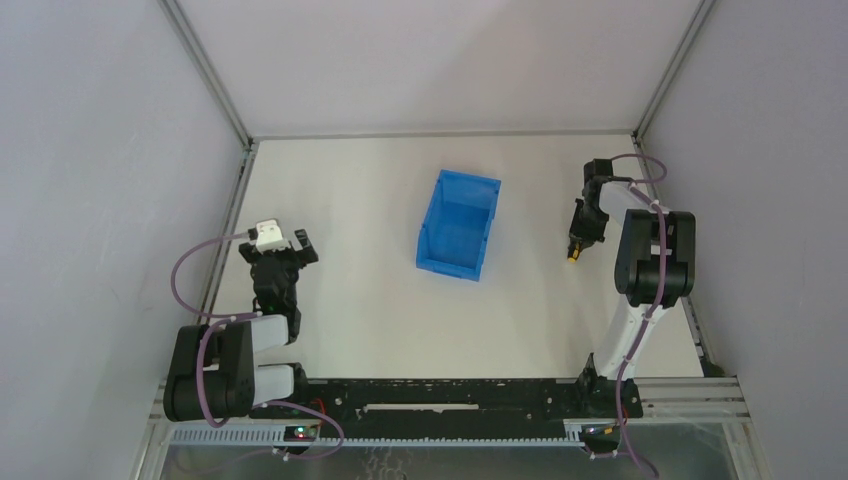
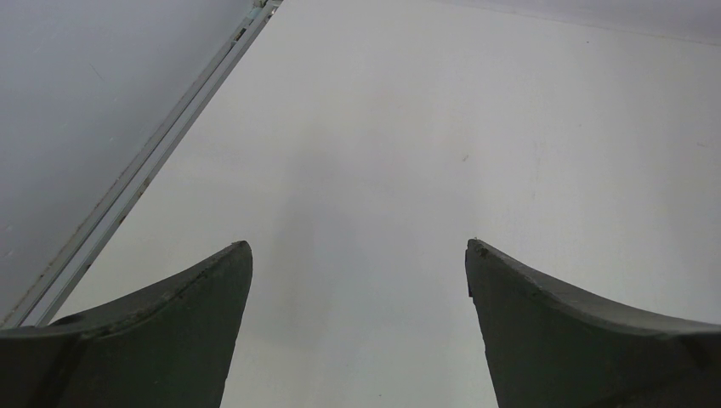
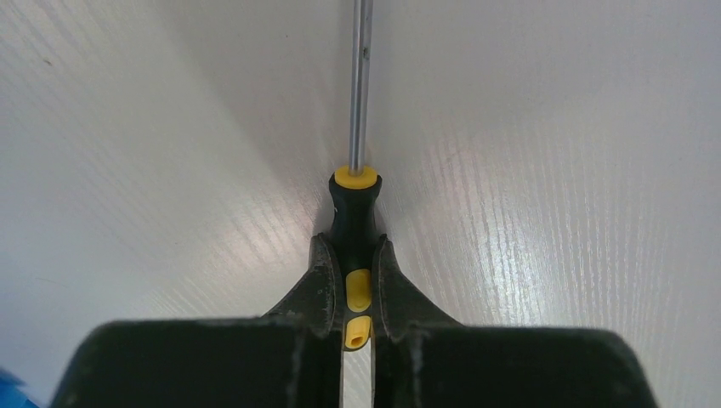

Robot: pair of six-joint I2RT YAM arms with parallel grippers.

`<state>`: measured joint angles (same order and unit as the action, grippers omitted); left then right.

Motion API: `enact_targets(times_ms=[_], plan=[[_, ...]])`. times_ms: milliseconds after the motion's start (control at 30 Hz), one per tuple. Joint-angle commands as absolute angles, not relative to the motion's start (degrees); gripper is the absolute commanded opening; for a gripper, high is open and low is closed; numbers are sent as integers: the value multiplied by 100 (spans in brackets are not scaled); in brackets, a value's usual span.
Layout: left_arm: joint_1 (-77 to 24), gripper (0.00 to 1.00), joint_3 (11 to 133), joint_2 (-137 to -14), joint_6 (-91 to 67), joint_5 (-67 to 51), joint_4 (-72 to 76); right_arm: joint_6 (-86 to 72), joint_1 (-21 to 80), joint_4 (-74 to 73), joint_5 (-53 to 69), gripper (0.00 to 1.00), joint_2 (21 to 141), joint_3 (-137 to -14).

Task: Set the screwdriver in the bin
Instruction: Pick up the screwdriver from the center of the board.

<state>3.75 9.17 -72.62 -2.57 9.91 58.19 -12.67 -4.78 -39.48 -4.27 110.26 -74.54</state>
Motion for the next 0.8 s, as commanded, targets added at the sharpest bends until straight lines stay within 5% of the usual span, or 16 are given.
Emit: enact_targets(times_ms=[0, 767], plan=[[341, 100, 1101, -7208, -158, 1054, 6028, -1437, -448, -4220, -597, 0, 11026, -7392], [345, 100, 1103, -7207, -160, 1047, 6024, -1568, -228, -5364, -865, 0, 9417, -7921]])
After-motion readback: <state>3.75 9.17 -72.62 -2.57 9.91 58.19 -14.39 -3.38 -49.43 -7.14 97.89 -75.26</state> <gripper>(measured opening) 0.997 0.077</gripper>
